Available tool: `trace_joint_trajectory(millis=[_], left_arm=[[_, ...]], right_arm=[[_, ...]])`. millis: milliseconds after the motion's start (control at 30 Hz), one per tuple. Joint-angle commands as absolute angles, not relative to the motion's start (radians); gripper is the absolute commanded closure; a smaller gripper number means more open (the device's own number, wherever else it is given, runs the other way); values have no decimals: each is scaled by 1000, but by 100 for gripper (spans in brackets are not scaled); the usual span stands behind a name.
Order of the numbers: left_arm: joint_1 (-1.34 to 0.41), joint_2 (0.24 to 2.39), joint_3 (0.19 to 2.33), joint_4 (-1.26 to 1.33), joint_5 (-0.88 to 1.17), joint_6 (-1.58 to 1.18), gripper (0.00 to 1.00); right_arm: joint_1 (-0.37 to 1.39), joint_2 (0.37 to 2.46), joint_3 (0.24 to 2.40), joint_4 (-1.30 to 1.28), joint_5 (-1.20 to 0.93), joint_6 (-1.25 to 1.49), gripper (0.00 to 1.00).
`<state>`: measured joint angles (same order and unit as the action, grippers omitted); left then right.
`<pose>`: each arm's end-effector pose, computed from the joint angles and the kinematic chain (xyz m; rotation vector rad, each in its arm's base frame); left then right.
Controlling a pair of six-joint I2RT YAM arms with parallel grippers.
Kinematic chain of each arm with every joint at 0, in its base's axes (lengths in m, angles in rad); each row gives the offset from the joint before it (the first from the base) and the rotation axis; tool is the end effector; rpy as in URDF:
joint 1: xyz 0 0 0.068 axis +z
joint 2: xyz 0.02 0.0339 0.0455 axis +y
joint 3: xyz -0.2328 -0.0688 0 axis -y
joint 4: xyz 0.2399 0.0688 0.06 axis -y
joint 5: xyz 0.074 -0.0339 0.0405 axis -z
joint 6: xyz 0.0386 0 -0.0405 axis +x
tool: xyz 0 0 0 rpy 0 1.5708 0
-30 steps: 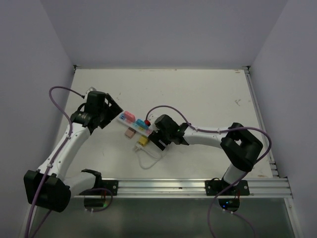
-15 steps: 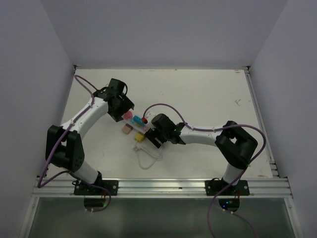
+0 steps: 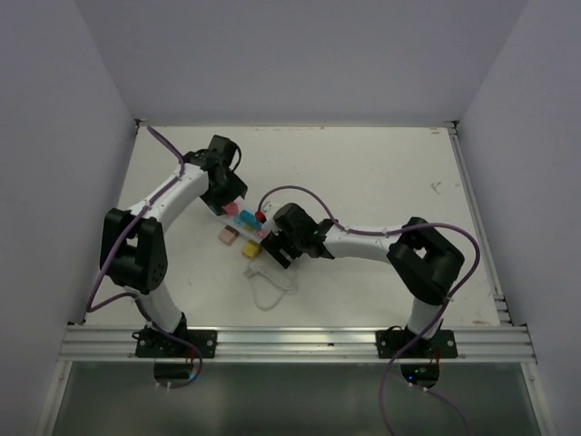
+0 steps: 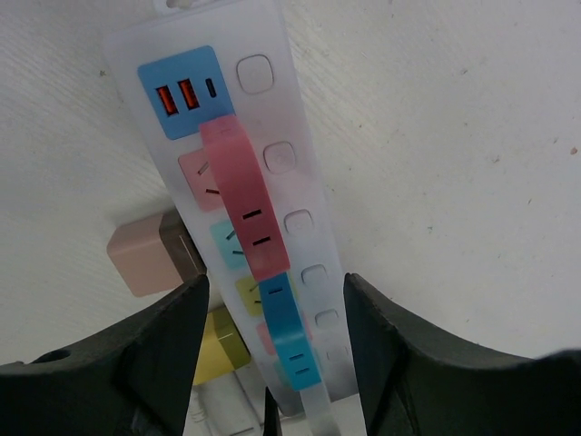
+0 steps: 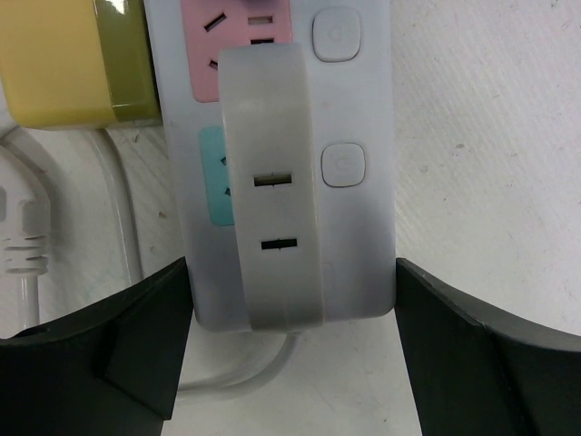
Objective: Pull the plug off the socket
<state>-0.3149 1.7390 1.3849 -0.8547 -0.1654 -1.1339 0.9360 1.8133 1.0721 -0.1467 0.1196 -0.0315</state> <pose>0.3295 -0.1007 0.2113 -1.1364 2.5131 -0.1633 0.2197 0.2906 0.1346 -1.1004 2.2073 0.2501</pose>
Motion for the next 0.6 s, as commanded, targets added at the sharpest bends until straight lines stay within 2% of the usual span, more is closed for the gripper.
trace_joint_trajectory(millis=[0, 167, 367, 567], left_arm=[[-310, 1721, 1427, -862, -192, -1137, 34], [-293, 1704, 1417, -856, -181, -1115, 29], [-279, 1680, 1381, -827, -164, -1101, 28], [-278, 1666, 1374, -821, -167, -1095, 26]], right_arm=[[940, 1881, 1060, -285, 60, -66, 27], [939, 1855, 1065, -273, 25, -87, 12], [940, 1810, 1058, -224, 19, -117, 2], [940, 1775, 1042, -160, 23, -123, 1]])
